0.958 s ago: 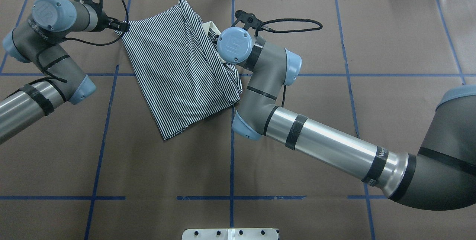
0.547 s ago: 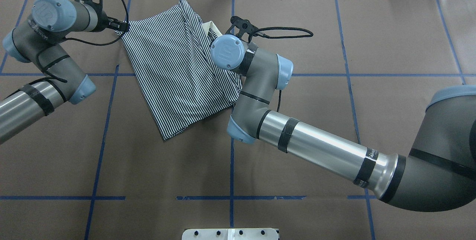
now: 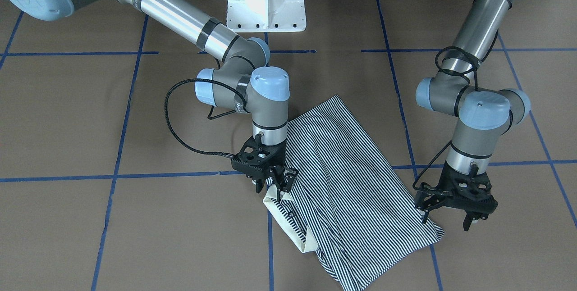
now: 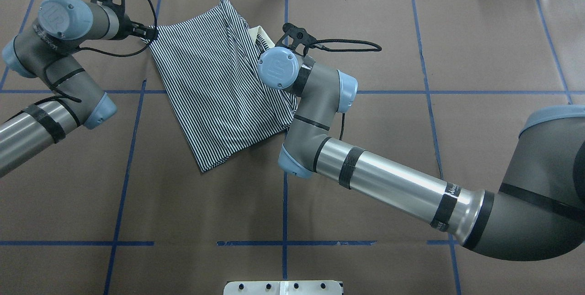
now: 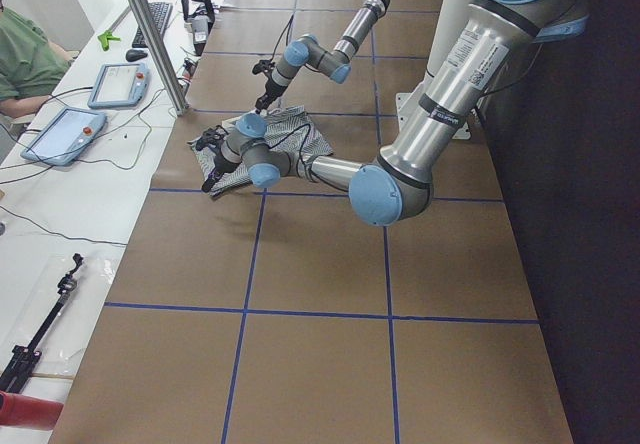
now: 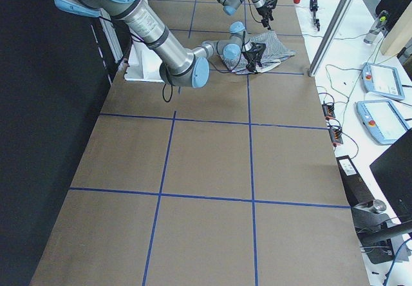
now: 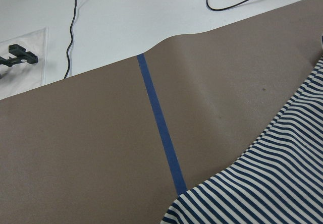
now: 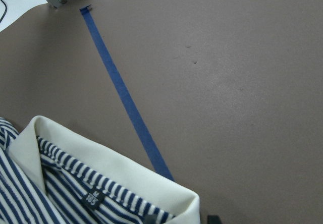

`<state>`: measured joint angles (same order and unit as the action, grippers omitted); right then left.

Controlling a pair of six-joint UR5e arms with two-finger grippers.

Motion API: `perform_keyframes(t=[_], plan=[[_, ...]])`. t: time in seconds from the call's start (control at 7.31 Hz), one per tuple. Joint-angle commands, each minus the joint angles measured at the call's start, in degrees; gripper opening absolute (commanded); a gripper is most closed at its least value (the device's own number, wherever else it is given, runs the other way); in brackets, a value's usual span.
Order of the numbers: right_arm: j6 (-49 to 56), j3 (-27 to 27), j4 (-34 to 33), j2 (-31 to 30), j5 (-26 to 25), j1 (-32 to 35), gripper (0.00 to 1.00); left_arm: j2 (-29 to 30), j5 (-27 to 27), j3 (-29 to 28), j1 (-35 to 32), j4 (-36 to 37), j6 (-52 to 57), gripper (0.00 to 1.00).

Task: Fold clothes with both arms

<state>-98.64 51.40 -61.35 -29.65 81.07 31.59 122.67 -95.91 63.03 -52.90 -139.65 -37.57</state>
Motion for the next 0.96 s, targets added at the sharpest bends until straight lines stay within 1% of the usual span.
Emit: perform_keyframes(t=[0.0, 0.14, 0.27, 0.55, 0.82], plan=[[0.72, 2.64, -0.18, -0.93, 0.23, 0.05, 0.00, -0.15, 0.02, 0.25, 0.16, -0.10, -0.05, 1.00], [1.07, 9.62, -0.44, -5.64, 0.31, 0.05, 0.00, -0.15, 0.02, 0.60, 0.34, -0.10, -0.14, 1.00], [1.08, 17.08, -0.96, -12.21, 0.31, -0.30, 0.00, -0.49, 0.02, 1.21, 0.51, -0.10, -0.14, 1.00], [0.99, 28.44, -1.14, -22.24, -0.21, -1.52, 0.00, -0.50, 0.02, 1.48, 0.78, -0.10, -0.14, 1.00], [1.08, 37.94, -1.06, -30.87, -2.40, -4.16, 0.00, -0.59, -0.06, 2.10, 1.39, -0.10, -1.27, 1.00]])
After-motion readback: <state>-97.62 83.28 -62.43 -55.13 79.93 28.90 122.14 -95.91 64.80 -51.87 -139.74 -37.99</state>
